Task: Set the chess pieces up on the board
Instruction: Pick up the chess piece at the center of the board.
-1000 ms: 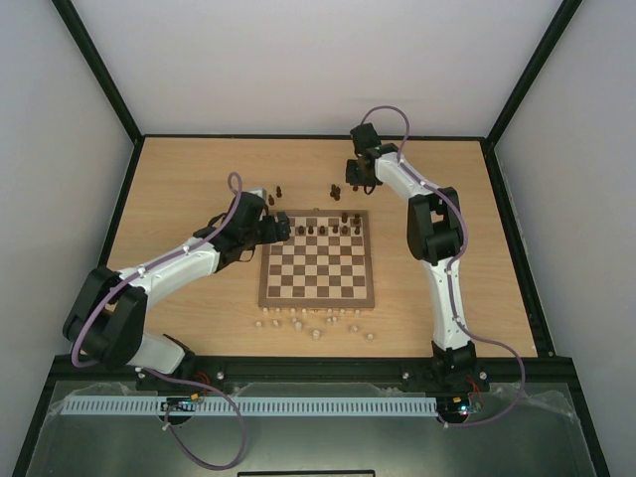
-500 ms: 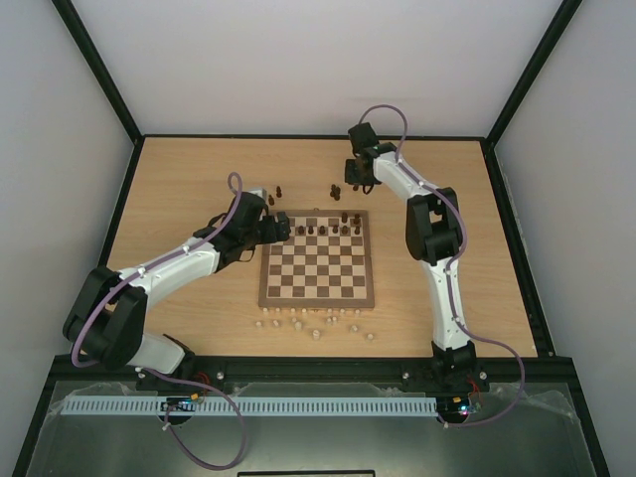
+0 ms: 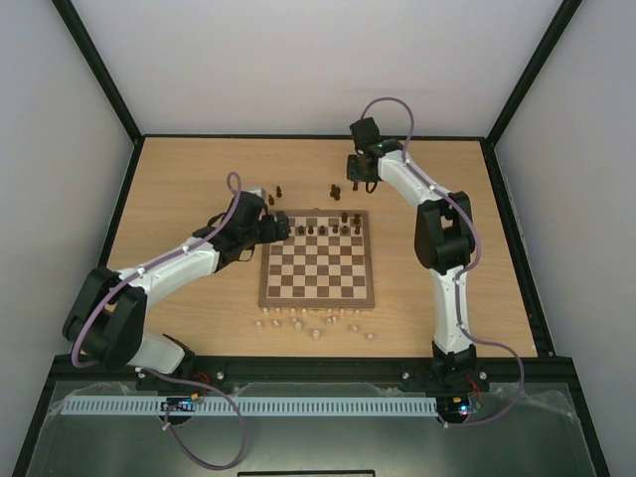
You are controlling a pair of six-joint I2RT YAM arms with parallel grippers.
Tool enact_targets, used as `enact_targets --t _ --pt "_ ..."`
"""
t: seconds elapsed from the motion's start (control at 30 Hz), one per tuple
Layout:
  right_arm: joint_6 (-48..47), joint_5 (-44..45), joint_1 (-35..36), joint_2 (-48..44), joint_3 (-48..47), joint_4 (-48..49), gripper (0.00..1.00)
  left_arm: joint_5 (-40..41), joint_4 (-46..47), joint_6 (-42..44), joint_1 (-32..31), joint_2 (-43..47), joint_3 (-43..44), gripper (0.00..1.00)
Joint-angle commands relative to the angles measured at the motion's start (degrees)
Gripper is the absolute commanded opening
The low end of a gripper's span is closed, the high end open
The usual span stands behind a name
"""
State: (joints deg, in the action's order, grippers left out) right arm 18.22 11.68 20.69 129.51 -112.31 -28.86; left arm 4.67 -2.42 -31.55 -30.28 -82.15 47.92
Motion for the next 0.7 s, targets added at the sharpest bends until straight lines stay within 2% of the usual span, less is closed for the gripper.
enact_targets --t 0.0,0.1,0.23,0.3,0.67 --pt "-0.02 2.00 1.01 -5.68 2.81 -1.72 0.14 0.95 0.40 -0.35 0.32 1.90 -0.88 0.99" --pt "0.07 2.20 1.19 -7.27 4.21 -1.55 0.15 0.96 0.39 -0.41 0.31 2.35 -0.93 0.99" --pt "-0.39 2.42 1.25 -5.91 2.55 -2.46 0.33 0.94 0.39 -0.40 0.31 2.50 -0.99 0.99" --pt "-0.59 2.39 1.19 -4.19 0.27 -3.33 0.39 0.96 0.44 -0.39 0.31 2.49 -0.98 0.99" --pt "-0.64 2.47 0.57 6.17 -10.56 -7.31 0.41 1.24 0.31 -0.26 0.31 2.22 -0.86 0.99"
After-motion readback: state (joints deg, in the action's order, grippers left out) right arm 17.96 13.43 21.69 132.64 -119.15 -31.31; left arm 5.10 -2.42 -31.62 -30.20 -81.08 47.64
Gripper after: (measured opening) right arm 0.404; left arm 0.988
